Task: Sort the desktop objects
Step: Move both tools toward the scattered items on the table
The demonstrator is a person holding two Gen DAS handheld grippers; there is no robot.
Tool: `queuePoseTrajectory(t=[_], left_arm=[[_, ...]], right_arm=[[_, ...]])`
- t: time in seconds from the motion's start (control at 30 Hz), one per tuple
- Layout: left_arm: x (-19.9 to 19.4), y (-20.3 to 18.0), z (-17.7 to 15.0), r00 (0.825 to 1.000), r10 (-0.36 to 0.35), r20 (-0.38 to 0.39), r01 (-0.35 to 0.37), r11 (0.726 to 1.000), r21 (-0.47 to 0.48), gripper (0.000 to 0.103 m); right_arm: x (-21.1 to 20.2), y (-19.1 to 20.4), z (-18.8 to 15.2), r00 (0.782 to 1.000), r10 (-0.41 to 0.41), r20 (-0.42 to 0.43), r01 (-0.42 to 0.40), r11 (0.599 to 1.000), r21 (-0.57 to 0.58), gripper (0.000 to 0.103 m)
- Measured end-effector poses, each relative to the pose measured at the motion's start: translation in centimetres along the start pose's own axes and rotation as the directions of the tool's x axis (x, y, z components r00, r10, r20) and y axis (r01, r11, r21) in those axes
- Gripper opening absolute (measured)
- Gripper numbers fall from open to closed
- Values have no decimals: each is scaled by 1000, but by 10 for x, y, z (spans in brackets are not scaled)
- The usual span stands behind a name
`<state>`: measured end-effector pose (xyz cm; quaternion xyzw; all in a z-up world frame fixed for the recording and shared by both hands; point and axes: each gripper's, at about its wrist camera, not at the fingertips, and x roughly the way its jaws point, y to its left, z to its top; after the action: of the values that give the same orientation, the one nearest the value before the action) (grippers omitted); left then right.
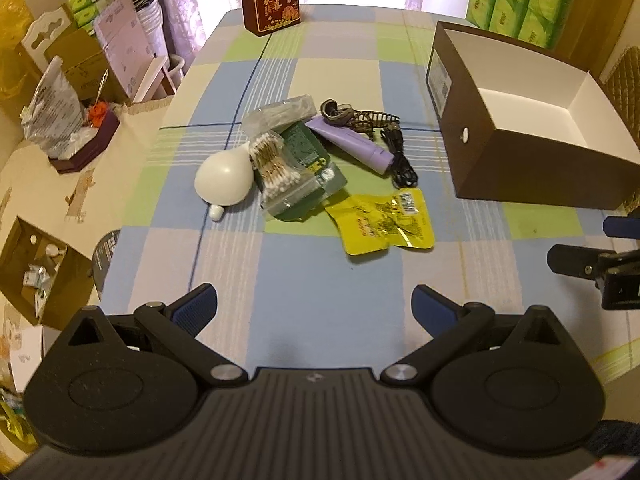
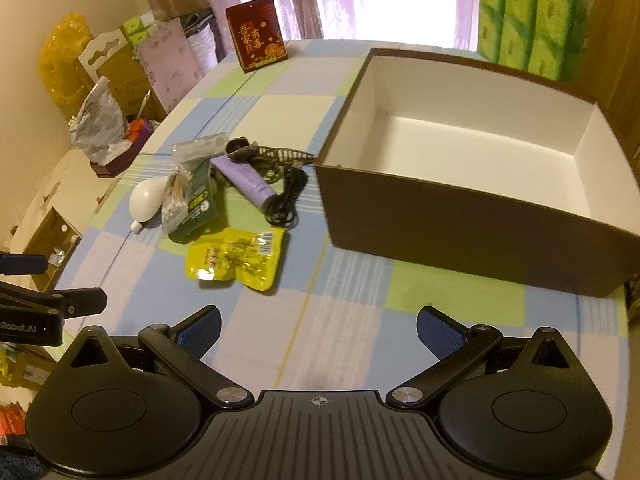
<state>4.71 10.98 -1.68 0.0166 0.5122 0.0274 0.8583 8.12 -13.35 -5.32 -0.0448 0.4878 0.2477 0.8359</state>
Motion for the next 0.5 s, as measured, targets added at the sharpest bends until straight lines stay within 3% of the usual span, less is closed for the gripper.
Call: queuePoseTrajectory(t=[0.5], left_arm=[[34, 55, 17, 998, -50, 48, 44, 991, 128, 102]], right_arm=[[42, 40, 11, 1000, 9, -15, -8, 997, 71, 101]])
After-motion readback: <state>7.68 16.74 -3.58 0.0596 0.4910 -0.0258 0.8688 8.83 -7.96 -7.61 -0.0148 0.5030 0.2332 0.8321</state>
